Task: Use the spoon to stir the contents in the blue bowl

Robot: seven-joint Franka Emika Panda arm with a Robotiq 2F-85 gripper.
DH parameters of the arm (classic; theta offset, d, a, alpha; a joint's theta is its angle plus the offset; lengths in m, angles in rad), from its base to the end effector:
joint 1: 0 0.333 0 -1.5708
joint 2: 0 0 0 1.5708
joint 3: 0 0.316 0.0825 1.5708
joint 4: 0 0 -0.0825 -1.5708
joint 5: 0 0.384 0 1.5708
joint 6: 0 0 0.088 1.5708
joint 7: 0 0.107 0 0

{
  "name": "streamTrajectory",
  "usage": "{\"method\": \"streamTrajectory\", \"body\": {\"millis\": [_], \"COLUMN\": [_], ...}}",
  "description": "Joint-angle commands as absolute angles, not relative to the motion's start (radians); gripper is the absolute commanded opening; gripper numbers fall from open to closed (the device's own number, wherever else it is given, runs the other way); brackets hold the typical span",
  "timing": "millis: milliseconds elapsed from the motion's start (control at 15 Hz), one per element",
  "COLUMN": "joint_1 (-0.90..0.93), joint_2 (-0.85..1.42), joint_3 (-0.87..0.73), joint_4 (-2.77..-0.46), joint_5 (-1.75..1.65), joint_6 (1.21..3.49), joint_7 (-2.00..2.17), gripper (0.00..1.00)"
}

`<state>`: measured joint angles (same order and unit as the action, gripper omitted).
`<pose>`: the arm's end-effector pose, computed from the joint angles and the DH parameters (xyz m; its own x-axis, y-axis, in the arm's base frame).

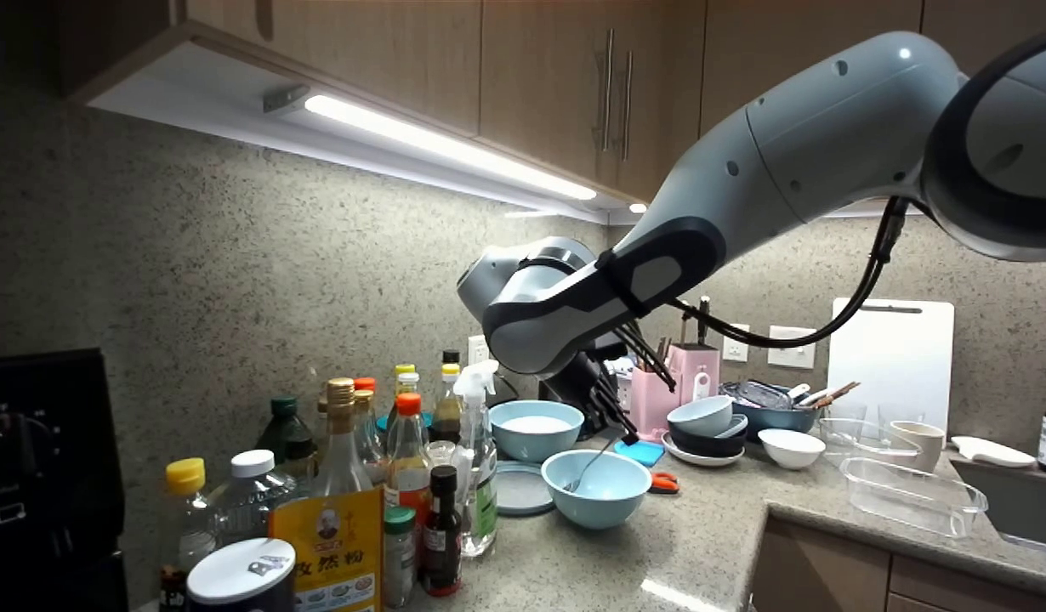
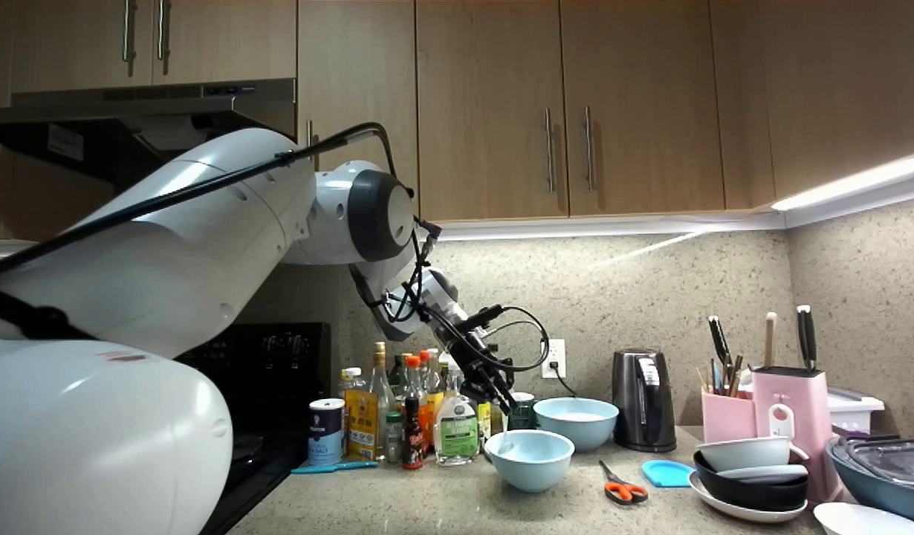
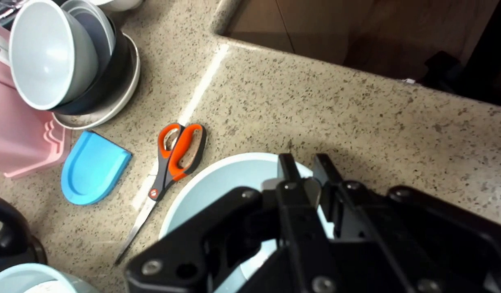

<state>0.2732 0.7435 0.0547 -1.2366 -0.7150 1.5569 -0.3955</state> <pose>0.6939 0.1508 0.3212 0.6124 0.5189 -0.5964 0.7838 -0.4971 0.3723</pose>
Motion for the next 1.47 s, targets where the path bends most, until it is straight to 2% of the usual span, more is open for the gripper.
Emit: {"method": "streamTrajectory", "body": {"millis": [0, 400, 1000, 1400], "joint_1": [0.267, 0.196, 0.146, 0.175], "joint_2": [0.697, 0.665, 0.708, 0.719], "joint_3": [0.049, 0.048, 0.023, 0.032], "joint_4": [-1.301, -1.362, -1.341, -1.327], "joint_5": [-0.717, -0.666, -0.778, -0.83], "joint_6": [1.481, 1.431, 1.739, 1.791], "joint_7": [-0.348, -0.254, -0.312, -0.385], "gripper": [0.04, 0.04, 0.04, 0.04]}}
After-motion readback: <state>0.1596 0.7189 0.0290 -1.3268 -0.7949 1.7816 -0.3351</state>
